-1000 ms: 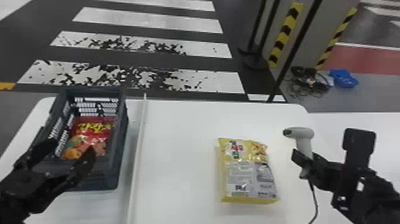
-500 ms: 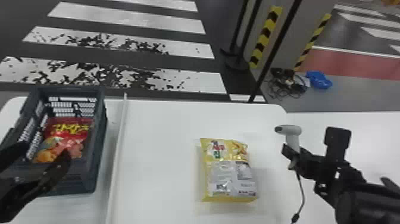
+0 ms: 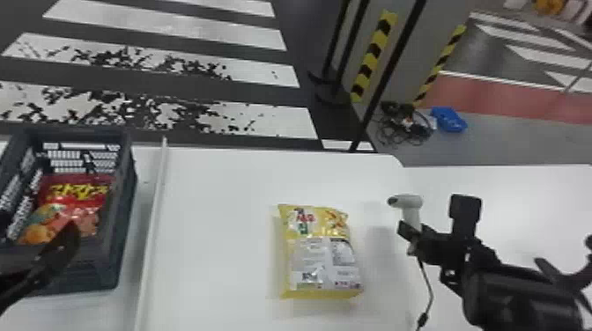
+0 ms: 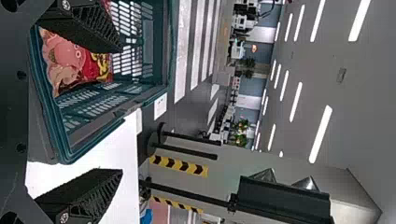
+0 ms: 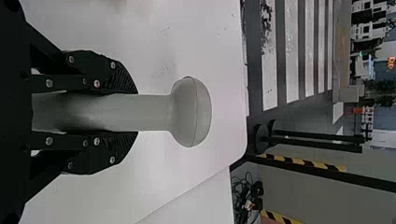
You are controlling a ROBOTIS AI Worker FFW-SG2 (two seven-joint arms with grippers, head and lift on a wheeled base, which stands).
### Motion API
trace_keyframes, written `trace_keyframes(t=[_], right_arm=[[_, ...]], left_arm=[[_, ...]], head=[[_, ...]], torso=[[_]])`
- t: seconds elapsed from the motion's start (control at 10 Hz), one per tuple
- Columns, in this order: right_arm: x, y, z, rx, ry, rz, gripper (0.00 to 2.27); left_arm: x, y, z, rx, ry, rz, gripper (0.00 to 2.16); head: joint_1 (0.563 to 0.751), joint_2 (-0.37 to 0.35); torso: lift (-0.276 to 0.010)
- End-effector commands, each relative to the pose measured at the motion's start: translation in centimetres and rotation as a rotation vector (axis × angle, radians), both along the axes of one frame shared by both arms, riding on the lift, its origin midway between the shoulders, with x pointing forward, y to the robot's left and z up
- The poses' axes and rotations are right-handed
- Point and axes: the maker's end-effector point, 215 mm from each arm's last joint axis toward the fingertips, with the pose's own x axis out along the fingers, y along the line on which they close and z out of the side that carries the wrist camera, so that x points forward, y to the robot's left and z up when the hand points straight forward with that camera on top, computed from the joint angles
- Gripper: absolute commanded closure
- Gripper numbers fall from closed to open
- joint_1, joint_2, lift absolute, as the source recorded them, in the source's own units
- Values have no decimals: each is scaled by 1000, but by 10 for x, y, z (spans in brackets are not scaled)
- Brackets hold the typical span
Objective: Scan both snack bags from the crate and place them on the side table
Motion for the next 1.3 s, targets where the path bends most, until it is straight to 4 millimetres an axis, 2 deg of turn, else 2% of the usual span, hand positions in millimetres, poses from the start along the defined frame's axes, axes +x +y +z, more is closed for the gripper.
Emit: trace_keyframes(t=[0.0,0.4,0.9,1.1,1.2], right_arm=[[0,-4,-13,-1,11,0,2256],[-6,-10,-34,-11,49,-3,2256],[-8,-10,-40,-13,45,0,2256],[-8,-11,-41,-15,47,-2,2024],[-9,-11,-42,-14,50,-2,2024]], left_arm=[[0,-1,0,0,0,-2,83],[1,-4,0,-2,-1,-10,83],[1,-6,2,0,-6,-15,83],[1,-6,3,0,-6,-15,83],[1,-6,2,-1,-3,-16,83]], head=[[695,-301],[695,-316],[695,-320],[695,-321],[695,-321]], torso=[[-95],[-95],[-95],[-95],[-95]])
